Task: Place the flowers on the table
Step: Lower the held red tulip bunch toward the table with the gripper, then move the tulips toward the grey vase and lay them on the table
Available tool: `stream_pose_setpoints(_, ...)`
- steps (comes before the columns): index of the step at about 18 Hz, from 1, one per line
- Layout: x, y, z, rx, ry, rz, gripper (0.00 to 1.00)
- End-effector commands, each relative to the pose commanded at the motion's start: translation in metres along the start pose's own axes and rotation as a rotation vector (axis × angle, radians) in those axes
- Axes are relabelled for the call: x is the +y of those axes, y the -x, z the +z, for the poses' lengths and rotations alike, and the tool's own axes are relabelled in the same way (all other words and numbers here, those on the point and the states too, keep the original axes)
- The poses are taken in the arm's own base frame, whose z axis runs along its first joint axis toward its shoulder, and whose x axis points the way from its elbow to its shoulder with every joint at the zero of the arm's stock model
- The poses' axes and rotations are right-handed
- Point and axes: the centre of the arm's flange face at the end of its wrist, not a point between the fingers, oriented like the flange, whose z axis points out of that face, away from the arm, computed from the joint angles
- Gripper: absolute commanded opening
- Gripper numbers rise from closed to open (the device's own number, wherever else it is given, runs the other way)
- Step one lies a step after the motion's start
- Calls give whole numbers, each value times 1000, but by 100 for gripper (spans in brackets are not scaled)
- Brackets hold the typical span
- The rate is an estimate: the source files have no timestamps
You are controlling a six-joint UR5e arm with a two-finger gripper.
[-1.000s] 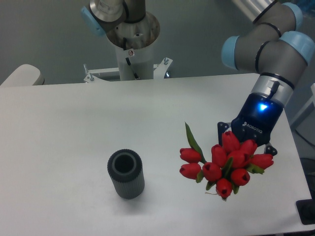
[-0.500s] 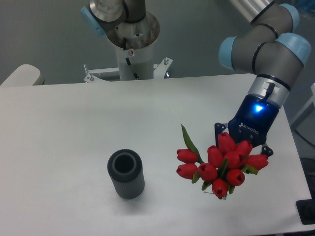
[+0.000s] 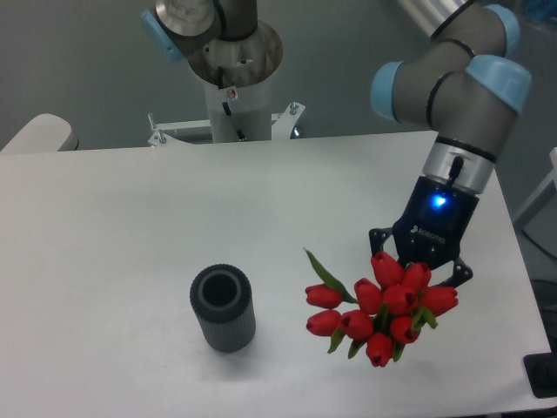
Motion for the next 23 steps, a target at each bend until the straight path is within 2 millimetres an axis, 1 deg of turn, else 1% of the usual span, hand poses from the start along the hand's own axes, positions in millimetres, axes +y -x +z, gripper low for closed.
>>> stream_pose_setpoints(3,8,2,0,-34,83,74,26)
stream_pose_setpoints(5,9,0,3,-48,138,125,26)
stream_pose_setpoints(8,18,-1,5,-69,231,177,26)
stream_pose_setpoints(9,17,-3,6,-77,258,191,26)
stream_pose_setpoints(12,8,-13,9,-96,338,235,26)
stream_pose_setpoints(14,2,-26,11,-111,405,265,26)
stream_pose_setpoints(16,-1,-39,21,-108,459,280,26)
stream_pose_setpoints(17,-3,-42,22,-115,490,288,26)
stream_pose_setpoints(19,1,-48,27,-127,563,301,26)
stream_pose_setpoints(20,8,-51,30,-129,598,302,26)
stream_pose_setpoints(22,12,-54,34,-129,627,304,26)
stream_pose_setpoints(23,17,-59,37,-120,643,302,26)
